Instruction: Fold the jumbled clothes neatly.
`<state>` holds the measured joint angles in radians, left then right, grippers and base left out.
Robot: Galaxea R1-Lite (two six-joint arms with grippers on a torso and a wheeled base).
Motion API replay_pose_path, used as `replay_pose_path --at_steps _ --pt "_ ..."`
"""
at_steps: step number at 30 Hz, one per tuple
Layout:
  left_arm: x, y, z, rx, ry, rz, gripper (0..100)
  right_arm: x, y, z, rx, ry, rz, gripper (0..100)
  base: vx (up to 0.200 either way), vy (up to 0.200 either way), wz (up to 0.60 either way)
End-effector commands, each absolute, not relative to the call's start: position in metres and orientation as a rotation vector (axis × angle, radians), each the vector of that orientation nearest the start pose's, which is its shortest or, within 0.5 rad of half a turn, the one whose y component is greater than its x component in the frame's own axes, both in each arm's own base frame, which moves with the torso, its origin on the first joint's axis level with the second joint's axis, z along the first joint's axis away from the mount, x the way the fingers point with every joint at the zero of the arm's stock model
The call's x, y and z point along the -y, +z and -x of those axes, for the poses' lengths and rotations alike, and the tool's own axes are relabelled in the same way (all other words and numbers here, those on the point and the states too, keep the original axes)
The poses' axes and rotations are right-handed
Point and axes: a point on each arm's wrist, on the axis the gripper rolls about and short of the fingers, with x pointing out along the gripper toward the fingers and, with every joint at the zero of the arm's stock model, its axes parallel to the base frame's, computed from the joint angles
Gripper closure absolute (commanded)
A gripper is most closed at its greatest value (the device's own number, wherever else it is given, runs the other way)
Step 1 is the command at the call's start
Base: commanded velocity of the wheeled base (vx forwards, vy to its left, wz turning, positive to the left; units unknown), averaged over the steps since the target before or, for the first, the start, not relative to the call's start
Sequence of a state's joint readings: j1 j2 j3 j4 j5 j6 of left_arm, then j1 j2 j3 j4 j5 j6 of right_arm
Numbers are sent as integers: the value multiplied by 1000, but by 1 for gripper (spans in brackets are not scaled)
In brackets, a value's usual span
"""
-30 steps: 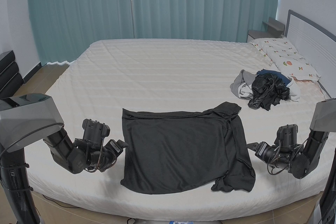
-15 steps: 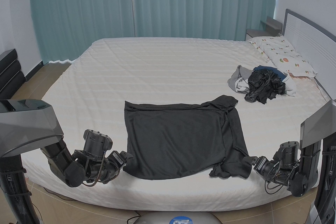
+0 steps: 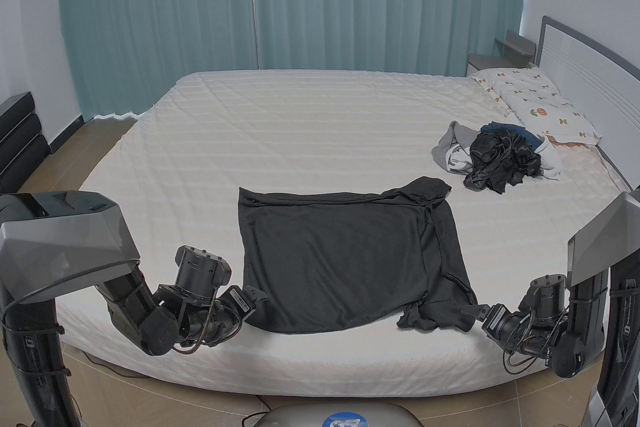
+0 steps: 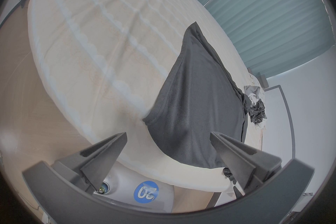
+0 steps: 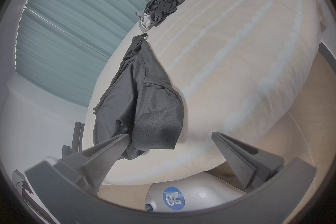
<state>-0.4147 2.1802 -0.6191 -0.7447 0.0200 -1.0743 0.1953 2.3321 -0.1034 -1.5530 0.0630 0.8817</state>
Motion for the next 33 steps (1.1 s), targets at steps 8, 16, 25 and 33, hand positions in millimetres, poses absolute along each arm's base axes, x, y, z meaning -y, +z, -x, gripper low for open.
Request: replay_pose_path --at_steps 8,16,25,33 --pt "143 -29 -306 -863 171 725 0 -52 -27 -236 -717 -37 -796 0 0 0 0" --pt "146 -32 -305 -861 176 711 0 -54 -26 -236 -716 -30 -790 0 0 0 0" --pt "146 -36 -303 -849 217 679 100 -58 -29 -231 -745 -24 -776 0 0 0 0" --pt "132 -34 -284 -849 288 644 100 -57 -31 -231 -754 -30 -774 0 0 0 0"
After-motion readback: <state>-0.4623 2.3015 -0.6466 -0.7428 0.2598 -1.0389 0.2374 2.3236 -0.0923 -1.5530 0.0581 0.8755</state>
